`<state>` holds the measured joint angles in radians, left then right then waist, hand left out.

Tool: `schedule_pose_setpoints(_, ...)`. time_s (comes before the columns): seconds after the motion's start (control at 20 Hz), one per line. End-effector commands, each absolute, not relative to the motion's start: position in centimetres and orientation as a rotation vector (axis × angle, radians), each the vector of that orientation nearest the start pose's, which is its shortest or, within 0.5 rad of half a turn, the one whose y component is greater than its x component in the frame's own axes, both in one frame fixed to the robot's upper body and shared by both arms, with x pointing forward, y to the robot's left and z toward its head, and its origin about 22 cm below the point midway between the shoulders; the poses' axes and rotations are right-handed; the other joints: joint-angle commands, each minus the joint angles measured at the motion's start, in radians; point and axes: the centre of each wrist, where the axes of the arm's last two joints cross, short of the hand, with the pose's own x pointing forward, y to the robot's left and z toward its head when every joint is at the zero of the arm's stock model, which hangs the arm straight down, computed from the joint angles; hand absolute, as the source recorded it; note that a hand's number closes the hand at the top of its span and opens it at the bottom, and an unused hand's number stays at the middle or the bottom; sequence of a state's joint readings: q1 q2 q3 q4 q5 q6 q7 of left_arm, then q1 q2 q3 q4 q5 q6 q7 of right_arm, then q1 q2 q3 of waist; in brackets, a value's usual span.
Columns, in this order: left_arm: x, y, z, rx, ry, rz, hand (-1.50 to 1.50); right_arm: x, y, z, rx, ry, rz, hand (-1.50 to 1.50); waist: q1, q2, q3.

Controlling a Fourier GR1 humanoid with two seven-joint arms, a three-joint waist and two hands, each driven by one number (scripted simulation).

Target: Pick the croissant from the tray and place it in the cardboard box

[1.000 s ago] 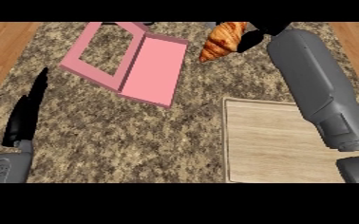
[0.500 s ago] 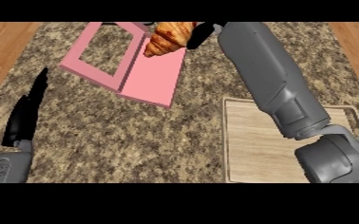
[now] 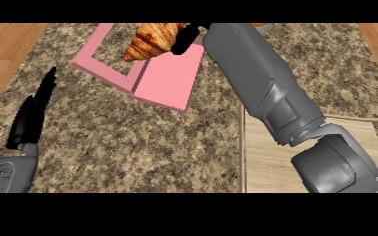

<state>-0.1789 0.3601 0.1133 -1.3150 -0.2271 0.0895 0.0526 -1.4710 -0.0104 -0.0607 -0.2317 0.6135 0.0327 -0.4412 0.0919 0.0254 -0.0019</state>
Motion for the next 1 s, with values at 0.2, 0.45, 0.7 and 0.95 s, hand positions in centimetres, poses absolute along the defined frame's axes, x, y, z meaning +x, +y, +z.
schedule_pose_setpoints(0.2,30.6,32.0,4.1,0.566,-1.452,-0.322,0.0,45.8,-3.4,17.5,-0.251,-1.872,1.224,1.5,0.061,0.014,-0.001)
schedule_pose_setpoints(0.45,31.1,31.5,3.6,0.555,-1.48,-0.337,0.0,45.9,-3.6,17.0,-0.268,-1.753,1.138,-1.5,0.09,0.025,-0.003)
schedule_pose_setpoints(0.7,30.8,30.5,3.4,0.525,-1.491,-0.356,0.0,45.7,-5.1,13.6,-0.221,-1.654,1.091,-1.5,0.123,0.026,-0.002)
schedule_pose_setpoints(0.95,31.6,29.9,3.1,0.521,-1.475,-0.37,0.0,45.8,-4.7,14.8,-0.165,-1.784,1.026,-1.5,0.11,0.03,-0.001)
